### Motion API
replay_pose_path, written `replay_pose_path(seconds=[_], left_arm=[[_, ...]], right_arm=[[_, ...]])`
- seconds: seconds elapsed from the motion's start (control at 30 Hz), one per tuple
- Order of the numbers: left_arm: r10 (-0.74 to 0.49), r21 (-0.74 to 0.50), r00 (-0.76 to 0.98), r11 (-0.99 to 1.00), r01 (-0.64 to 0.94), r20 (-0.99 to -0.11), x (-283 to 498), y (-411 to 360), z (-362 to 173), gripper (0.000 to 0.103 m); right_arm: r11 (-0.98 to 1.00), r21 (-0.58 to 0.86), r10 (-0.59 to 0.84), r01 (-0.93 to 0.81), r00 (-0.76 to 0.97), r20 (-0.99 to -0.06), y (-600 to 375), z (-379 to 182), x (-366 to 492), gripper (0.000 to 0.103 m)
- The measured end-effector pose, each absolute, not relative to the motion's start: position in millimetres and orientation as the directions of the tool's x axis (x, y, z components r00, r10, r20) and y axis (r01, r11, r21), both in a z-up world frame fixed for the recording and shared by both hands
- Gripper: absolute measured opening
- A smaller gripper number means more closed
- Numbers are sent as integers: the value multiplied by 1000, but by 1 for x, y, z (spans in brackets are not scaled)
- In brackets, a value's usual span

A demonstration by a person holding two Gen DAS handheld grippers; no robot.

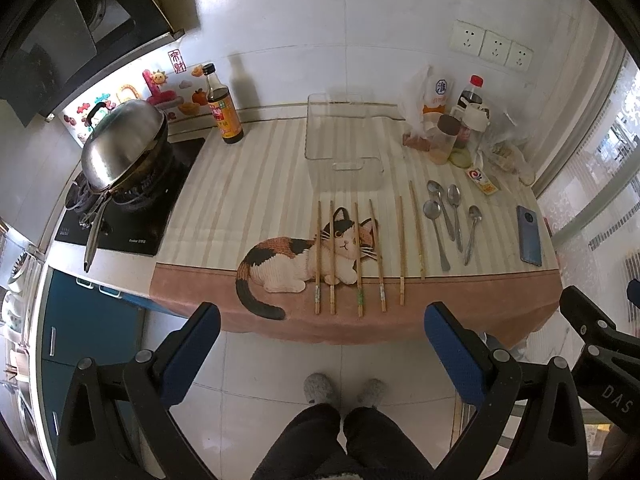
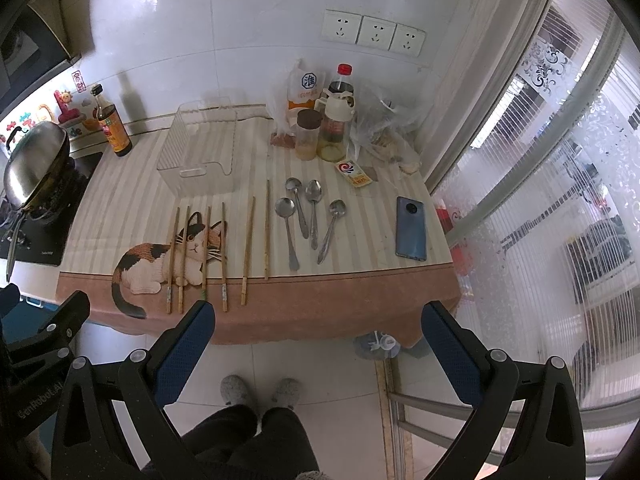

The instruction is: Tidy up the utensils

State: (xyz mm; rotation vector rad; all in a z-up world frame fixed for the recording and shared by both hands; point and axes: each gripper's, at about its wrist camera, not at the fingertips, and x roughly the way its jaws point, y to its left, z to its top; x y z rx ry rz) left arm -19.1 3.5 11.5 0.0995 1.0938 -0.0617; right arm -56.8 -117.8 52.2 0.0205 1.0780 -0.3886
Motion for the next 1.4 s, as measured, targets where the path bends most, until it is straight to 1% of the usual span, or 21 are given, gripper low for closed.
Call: replay_pose_path(seconds=[0.9,1.4], left_arm=[[4,53,463,994,93,-886,-19,5,14,103],[3,51,463,994,92,-886,-6,5,20,103]], right_arm=[[933,-172,-299,315,414,-860,-117,49,-52,103],[935,-175,-296,307,411,-862,-117,47,-46,103]])
